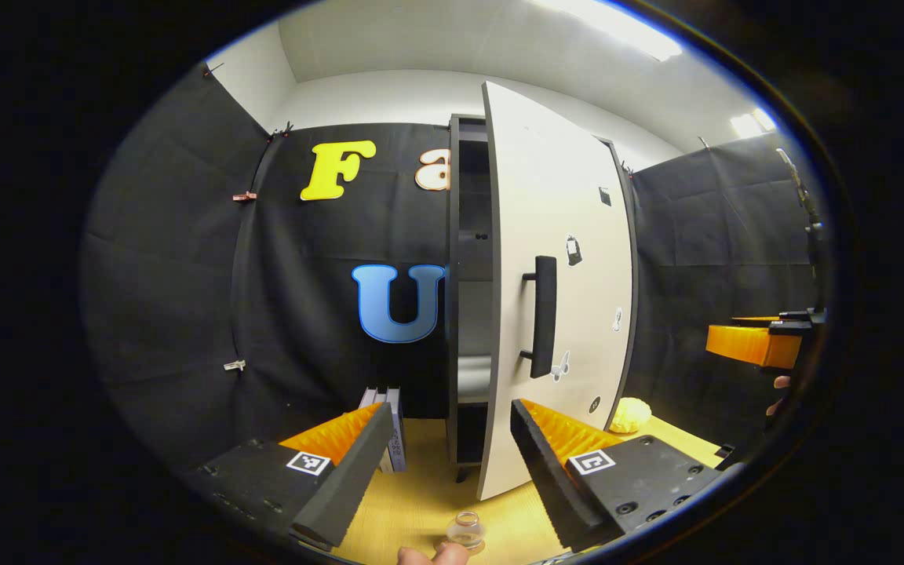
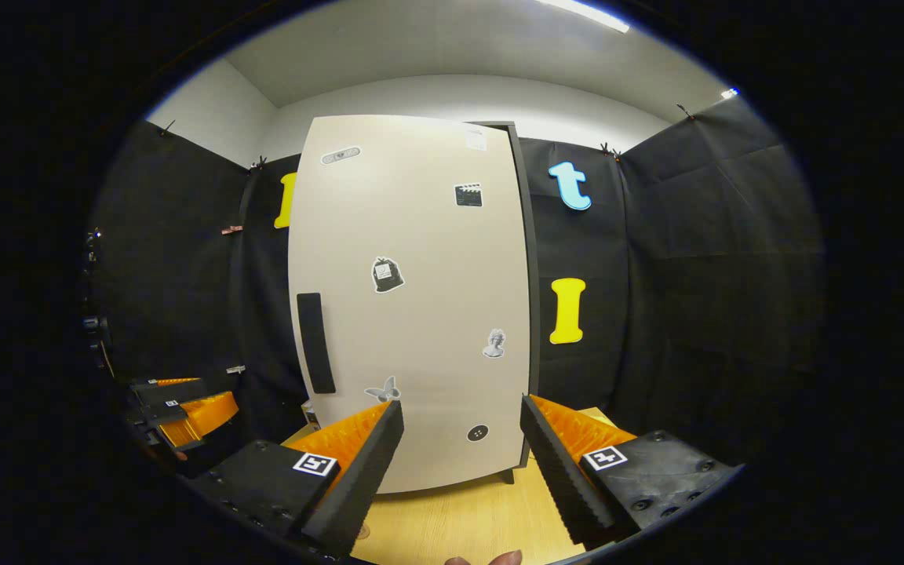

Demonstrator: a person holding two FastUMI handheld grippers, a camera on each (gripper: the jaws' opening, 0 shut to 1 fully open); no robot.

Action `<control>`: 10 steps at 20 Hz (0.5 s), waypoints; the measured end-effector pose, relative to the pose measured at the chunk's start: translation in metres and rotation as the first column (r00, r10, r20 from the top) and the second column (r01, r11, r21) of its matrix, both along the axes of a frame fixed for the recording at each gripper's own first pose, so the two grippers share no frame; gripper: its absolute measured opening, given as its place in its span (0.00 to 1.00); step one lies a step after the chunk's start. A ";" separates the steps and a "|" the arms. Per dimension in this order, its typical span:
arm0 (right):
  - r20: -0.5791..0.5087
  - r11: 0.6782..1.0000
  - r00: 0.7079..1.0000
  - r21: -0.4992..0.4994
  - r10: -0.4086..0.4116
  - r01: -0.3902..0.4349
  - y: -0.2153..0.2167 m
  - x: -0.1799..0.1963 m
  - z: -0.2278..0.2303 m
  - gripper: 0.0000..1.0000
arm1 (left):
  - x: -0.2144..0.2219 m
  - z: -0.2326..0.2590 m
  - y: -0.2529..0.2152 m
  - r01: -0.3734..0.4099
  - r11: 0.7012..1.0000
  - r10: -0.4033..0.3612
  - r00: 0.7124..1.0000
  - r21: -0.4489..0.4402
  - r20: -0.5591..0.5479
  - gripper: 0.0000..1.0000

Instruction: Open the cabinet door with the right hand, grasp the bottle in the cabinet with the left hand and place it on the coaster, then close the cabinet door with the right hand.

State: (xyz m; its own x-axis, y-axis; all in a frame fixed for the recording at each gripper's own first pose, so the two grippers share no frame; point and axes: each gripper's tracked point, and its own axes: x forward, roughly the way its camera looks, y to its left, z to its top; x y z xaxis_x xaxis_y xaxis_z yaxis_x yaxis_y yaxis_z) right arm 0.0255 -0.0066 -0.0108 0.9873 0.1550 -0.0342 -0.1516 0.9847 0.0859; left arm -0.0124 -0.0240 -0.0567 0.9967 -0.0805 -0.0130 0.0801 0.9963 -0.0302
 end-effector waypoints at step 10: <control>-0.002 1.000 1.000 -0.002 -0.024 0.024 -0.014 -0.004 -0.004 0.98 | 0.001 0.005 -0.004 -0.007 1.000 0.007 1.000 0.012 0.007 0.95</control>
